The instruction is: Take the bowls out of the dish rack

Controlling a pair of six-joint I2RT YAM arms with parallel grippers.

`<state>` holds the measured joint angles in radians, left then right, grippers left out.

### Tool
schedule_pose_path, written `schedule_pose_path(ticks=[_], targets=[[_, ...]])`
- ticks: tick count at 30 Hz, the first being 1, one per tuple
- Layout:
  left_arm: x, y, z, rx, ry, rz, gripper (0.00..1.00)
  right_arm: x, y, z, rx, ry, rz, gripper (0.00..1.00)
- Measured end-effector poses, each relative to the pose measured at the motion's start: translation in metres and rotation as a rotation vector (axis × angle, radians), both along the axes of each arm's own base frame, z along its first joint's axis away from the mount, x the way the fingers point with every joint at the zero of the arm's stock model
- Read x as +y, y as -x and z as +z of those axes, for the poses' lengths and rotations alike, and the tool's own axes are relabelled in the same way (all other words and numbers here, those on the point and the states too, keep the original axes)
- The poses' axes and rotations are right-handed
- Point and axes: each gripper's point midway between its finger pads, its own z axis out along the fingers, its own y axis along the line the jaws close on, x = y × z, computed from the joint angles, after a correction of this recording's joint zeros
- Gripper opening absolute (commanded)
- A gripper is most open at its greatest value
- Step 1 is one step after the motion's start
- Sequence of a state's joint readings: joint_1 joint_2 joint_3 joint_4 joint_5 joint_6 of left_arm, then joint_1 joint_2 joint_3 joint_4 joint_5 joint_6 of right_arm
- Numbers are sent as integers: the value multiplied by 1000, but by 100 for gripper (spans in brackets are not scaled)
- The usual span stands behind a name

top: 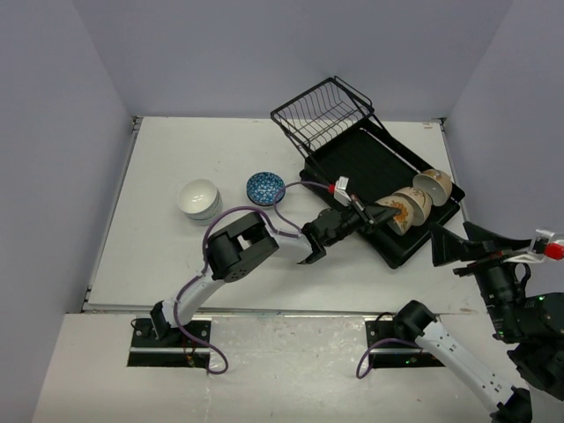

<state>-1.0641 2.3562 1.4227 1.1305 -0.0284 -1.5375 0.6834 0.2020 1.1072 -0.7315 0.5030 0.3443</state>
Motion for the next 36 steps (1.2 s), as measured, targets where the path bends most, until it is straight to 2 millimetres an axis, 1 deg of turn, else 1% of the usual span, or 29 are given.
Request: schedule_pose_path(ticks=[7,9,15,18,21,24,27,29,32,34,36], targets=[[6,2,10,-28,3,-6,0,5,0,0,2,13,23,99],[8,2,18,-51,4,-4,0,5,0,0,2,15,24,99],[10,8,50,-139,47,-19,0,5,0,0,2,16,24,99],[10,11,57,-183,44,-26,0,5,0,-1,2,16,24,99],[11,11,62,-230,-19,-15,0,5,0,1,-3,12,23,99],[19,9,75,-295,-135,29,0,4,1,3,-20,-2,22,99],[40,6,99,-377,-291,98,0,1,2,5,-30,-11,15,99],[64,3,117,-429,-424,157,0,0,2,6,-31,-11,12,99],[106,1,133,-468,-623,236,0,-1,1,5,-28,-6,-2,99],[139,3,132,-470,-775,268,0,0,-2,5,-21,1,-5,99],[173,9,117,-448,-935,270,0,5,-7,4,-6,17,-5,99]])
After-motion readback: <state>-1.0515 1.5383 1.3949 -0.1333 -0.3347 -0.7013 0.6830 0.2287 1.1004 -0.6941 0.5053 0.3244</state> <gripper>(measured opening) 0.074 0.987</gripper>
